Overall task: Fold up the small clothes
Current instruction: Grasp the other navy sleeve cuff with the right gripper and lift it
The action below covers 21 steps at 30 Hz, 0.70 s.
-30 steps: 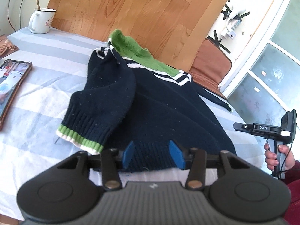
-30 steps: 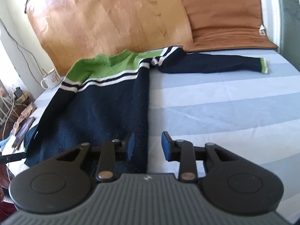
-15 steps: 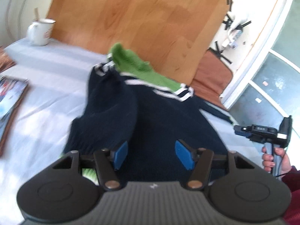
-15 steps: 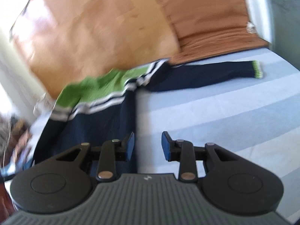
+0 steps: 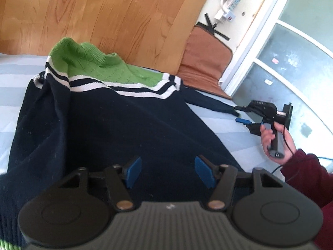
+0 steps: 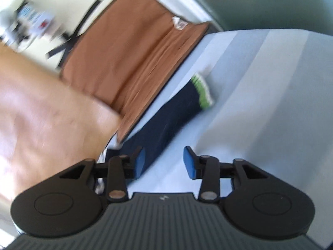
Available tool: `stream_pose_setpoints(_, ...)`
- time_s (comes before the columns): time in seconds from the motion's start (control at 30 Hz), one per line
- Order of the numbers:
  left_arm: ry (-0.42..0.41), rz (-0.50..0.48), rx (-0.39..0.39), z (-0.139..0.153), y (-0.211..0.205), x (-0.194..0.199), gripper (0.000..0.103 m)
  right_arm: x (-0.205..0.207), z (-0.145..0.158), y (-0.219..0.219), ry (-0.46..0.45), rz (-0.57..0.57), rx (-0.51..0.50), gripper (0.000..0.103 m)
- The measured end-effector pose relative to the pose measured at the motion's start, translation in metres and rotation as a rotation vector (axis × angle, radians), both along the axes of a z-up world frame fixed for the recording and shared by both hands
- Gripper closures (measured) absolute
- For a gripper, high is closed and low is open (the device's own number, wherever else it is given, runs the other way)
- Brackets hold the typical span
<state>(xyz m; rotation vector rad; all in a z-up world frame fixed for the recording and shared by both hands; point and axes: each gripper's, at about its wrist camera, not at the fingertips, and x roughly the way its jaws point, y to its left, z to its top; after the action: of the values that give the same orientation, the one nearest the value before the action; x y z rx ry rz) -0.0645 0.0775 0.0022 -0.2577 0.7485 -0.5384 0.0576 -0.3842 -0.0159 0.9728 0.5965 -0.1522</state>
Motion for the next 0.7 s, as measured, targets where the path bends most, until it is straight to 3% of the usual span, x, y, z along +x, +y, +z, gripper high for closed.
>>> stream_pose_setpoints(0.07,0.014,0.023,0.006,-0.001,0.0,0.013,0.044,0.017,-0.006,-0.004,-0.022,-0.041,0.016,0.058)
stream_pose_setpoints(0.13,0.037,0.055,-0.002,-0.003,0.002,0.029,0.044,0.032,-0.01,-0.003,-0.037,-0.075,0.029,0.065)
stream_pose_setpoints(0.17,0.049,0.072,-0.01,-0.005,0.004,0.036,0.044,0.042,-0.011,-0.001,-0.024,-0.07,0.011,0.085)
stream_pose_setpoints(0.2,0.061,0.088,-0.017,-0.007,0.006,0.043,0.044,0.053,-0.011,0.001,0.004,-0.059,-0.026,0.093)
stream_pose_setpoints(0.27,0.07,0.114,-0.022,-0.009,0.011,0.051,0.044,0.067,-0.001,0.002,0.0,-0.061,-0.084,0.093)
stream_pose_setpoints(0.37,0.037,0.142,-0.025,-0.008,0.027,0.051,0.044,0.074,0.056,0.017,-0.176,-0.004,-0.175,0.093)
stream_pose_setpoints(0.53,-0.007,0.236,-0.039,-0.005,0.06,0.051,0.043,0.085,0.163,0.117,-0.465,0.279,-0.397,0.093)
stream_pose_setpoints(0.63,-0.004,0.276,-0.07,-0.007,0.076,0.051,0.043,0.095,0.181,0.202,-0.544,0.518,-0.482,0.093)
stream_pose_setpoints(0.7,0.0,0.289,-0.079,-0.009,0.082,0.051,0.043,0.101,0.166,0.265,-0.517,0.684,-0.553,0.091)
